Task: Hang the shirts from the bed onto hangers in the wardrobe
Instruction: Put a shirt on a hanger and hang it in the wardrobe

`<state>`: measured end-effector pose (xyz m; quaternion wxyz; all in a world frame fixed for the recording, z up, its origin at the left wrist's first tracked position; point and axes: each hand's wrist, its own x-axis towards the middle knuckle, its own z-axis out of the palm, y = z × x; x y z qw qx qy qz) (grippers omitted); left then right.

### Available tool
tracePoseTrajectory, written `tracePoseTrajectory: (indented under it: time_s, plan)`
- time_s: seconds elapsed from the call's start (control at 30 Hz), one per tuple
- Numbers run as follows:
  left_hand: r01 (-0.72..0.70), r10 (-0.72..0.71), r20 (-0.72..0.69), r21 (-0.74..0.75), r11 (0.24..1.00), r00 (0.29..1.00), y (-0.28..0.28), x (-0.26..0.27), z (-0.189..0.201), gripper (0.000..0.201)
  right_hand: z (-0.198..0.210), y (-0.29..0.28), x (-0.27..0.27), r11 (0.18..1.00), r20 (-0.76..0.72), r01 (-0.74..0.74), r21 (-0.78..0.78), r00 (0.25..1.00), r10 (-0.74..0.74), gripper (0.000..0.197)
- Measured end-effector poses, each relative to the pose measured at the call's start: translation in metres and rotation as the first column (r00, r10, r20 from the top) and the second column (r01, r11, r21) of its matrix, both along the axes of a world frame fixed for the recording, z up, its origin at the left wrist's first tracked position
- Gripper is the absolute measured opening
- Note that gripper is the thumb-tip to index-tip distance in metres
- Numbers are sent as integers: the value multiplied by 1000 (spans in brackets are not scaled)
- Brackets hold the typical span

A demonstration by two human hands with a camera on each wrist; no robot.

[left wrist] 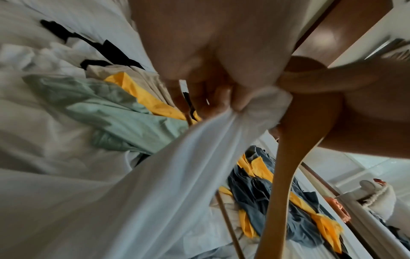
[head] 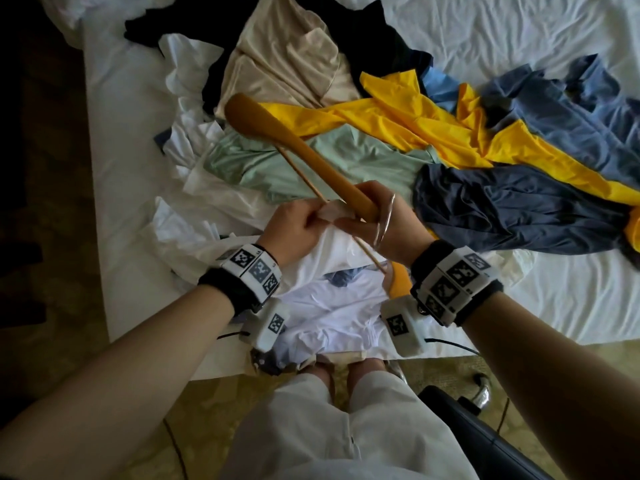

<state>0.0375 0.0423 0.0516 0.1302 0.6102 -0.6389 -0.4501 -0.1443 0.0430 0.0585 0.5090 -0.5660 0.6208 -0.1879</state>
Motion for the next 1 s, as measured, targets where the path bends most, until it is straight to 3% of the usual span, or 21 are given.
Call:
tracePoseTrajectory:
  time_s: [0.03, 0.1, 0.2, 0.37, 0.57, 0.7, 0.8, 0.9, 1.0]
  plan:
    - [-15, 14, -32, -24, 1000, 999, 2, 6, 1, 11, -1, 4, -3, 999, -32, -9, -31, 999, 8, 49]
    - [-97, 103, -102, 64, 993, 989, 7, 15, 6, 17, -3, 11, -6, 999, -80, -12, -47, 997, 8, 60]
    - [-199, 240, -265, 172, 965, 934, 11, 10, 19, 23, -8, 12, -5, 999, -102, 4, 32, 995, -1, 58]
    - [-373, 387, -392, 113, 921, 835, -3, -7, 45, 11, -9, 15, 6, 994, -11, 64, 88, 998, -63, 43]
    - [-515, 455, -336, -114, 850, 825, -24, 15, 55, 42, 24, -6, -18, 982, 49, 191, -11, 980, -190, 41]
    - [-481, 423, -284, -182, 858, 861, -28, 27, 58, 28, 68, -28, -49, 915, 152, 337, -224, 939, -308, 40]
    - [-393, 377, -115, -205, 896, 919, -23, 28, 42, 21, 84, -35, -64, 897, 128, 278, -344, 960, -248, 50]
    - [-131, 133, -19, -354, 926, 991, -15, 15, 34, 47, 76, -31, -56, 923, 34, 141, -359, 990, -138, 59]
    - [96, -130, -45, -451, 887, 990, -17, -15, 45, 51, 56, -23, -38, 964, -30, 15, -267, 999, -24, 58]
